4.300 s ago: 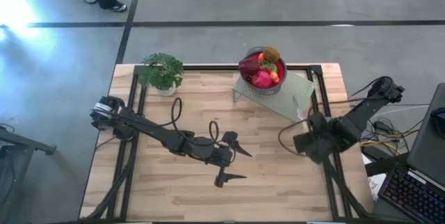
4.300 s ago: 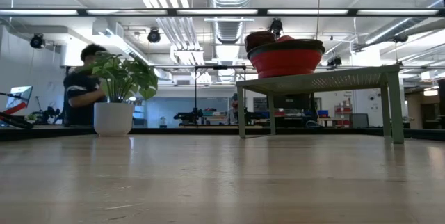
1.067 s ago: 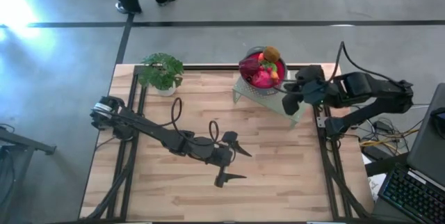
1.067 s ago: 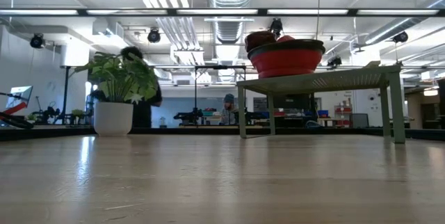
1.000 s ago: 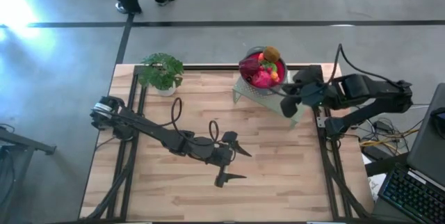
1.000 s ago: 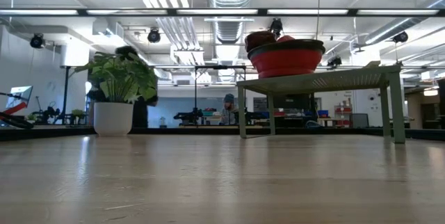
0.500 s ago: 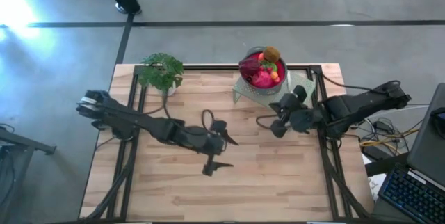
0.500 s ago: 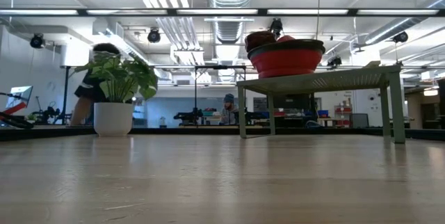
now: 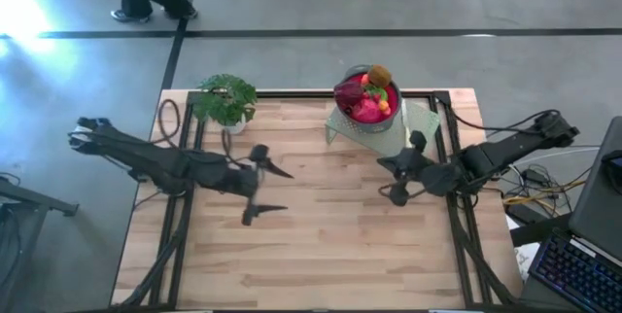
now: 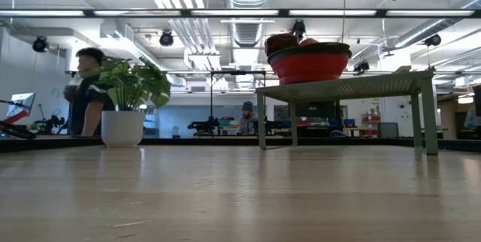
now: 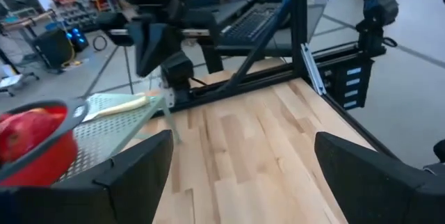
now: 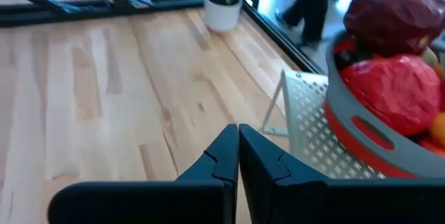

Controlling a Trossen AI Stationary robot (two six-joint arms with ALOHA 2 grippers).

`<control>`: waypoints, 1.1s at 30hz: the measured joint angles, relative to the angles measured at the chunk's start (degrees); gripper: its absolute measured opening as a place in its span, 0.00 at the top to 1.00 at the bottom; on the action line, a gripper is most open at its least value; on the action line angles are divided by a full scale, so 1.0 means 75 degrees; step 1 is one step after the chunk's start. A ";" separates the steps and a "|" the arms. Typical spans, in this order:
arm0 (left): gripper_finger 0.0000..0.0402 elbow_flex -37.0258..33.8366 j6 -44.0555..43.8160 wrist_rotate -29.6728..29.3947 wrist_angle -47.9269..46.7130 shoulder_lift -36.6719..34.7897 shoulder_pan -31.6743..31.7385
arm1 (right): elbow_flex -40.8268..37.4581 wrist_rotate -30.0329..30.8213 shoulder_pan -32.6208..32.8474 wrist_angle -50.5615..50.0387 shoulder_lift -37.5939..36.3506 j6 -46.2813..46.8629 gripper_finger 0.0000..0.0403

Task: Pick & Place Fruit
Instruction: Return to Home Position

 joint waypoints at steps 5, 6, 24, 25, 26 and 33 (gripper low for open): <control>0.11 -0.1088 -0.0020 -0.0045 0.0346 -0.1101 0.0003 | -0.0822 -0.0384 -0.0006 0.0970 -0.0820 -0.0715 0.98; 0.11 -0.1292 -0.0031 -0.0057 0.0368 -0.1329 0.0003 | -0.0998 -0.0451 -0.0004 0.1157 -0.0995 -0.0790 0.98; 0.11 -0.3903 -0.0065 -0.0091 0.1200 -0.4074 0.0003 | -0.3131 -0.1735 -0.0154 0.3083 -0.3713 -0.2185 0.98; 0.11 -0.3990 -0.0065 -0.0091 0.1209 -0.4162 0.0003 | -0.3227 -0.1804 -0.0192 0.3217 -0.3772 -0.2233 0.98; 0.11 -0.4084 -0.0063 -0.0091 0.1236 -0.4240 0.0003 | -0.3309 -0.1854 -0.0234 0.3282 -0.3811 -0.2247 0.98; 0.11 -0.4618 0.0017 -0.0167 0.1354 -0.4755 0.0003 | -0.3781 -0.2105 -0.0631 0.3420 -0.3867 -0.2088 0.98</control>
